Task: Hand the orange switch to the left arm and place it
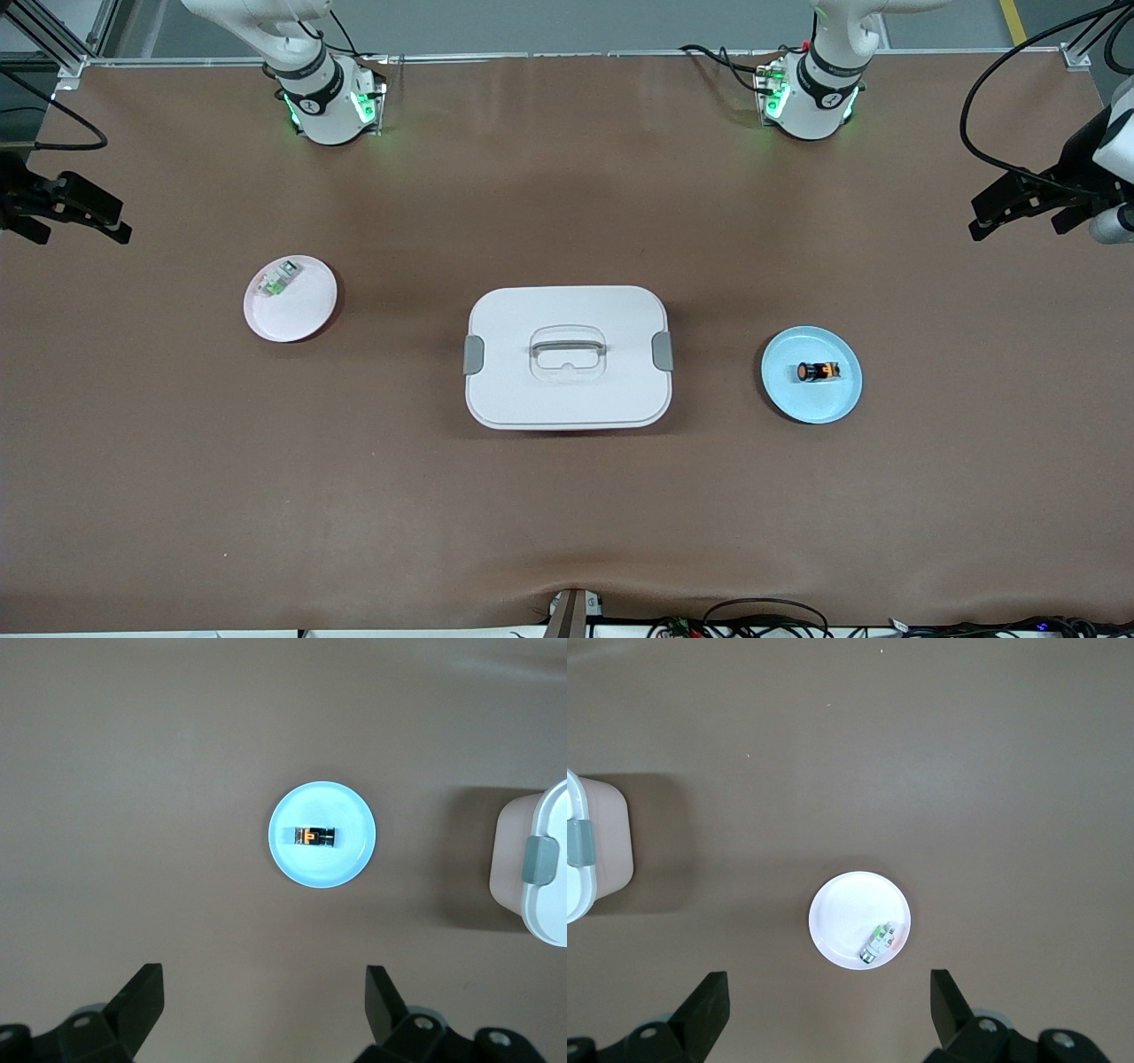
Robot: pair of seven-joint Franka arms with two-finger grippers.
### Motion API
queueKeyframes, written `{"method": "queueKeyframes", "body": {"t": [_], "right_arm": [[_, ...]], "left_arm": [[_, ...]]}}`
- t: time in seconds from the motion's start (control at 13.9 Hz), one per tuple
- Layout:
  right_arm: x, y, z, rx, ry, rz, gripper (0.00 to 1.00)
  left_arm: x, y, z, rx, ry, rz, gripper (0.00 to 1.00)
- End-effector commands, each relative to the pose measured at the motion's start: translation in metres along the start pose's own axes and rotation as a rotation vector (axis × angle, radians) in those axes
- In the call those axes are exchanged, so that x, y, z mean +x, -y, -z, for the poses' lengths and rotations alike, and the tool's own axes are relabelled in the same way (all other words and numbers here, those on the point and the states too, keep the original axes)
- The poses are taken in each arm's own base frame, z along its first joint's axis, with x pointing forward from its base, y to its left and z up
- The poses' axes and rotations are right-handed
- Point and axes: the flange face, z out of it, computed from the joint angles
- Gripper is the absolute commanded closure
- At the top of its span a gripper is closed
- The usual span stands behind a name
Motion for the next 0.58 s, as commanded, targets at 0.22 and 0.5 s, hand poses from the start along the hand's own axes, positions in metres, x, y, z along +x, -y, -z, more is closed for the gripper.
{"method": "queueKeyframes", "body": {"t": [0.22, 0.5], "right_arm": [[-0.0055, 0.0008, 0.0062, -0.014, -0.003, 0.007, 0.00], [-0.0055, 0.0022, 0.0061, -0.009, -0.003, -0.009, 0.00]], "left_arm": [[-0.0016, -0.0009, 0.0044, -0.015, -0.004, -0.016, 0.00], [-0.0046, -0.0024, 0.0053, -0.017, -0.006, -0.017, 0.00]]}}
